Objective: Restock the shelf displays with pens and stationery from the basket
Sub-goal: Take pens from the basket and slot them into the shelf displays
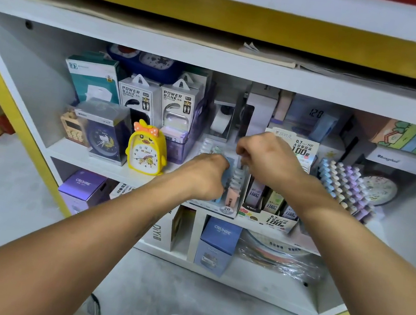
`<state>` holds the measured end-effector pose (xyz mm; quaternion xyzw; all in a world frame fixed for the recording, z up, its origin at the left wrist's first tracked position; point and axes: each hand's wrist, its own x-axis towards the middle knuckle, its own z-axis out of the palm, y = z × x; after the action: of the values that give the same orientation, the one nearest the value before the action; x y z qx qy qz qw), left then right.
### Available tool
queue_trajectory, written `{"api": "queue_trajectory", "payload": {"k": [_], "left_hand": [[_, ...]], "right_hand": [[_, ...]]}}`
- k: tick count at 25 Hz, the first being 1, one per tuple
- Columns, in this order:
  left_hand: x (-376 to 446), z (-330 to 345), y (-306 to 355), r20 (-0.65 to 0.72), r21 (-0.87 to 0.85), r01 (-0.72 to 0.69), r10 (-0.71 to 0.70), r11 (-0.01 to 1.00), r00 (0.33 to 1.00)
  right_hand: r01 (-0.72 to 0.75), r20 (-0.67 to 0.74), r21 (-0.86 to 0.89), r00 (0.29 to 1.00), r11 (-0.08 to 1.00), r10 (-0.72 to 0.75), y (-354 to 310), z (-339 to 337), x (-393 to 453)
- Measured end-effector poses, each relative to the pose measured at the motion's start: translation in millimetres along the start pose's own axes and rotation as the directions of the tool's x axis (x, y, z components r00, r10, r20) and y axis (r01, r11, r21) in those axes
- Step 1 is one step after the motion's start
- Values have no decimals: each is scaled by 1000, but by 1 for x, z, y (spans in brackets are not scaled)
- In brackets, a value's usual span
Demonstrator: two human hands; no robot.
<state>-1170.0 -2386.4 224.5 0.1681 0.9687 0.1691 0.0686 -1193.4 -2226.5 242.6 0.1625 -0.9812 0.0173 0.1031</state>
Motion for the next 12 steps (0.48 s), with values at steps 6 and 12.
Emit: {"api": "queue_trajectory", "payload": {"k": [6,12], "left_hand": [[-1,-2,-3,64,50,-19,15,999,998],[-1,-1,-4,80,69,-37,31,997,996]], "right_hand": [[-14,66,-25,998,1000,15,-4,16,9],[-19,76,-41,997,999,22,-6,9,8]]}}
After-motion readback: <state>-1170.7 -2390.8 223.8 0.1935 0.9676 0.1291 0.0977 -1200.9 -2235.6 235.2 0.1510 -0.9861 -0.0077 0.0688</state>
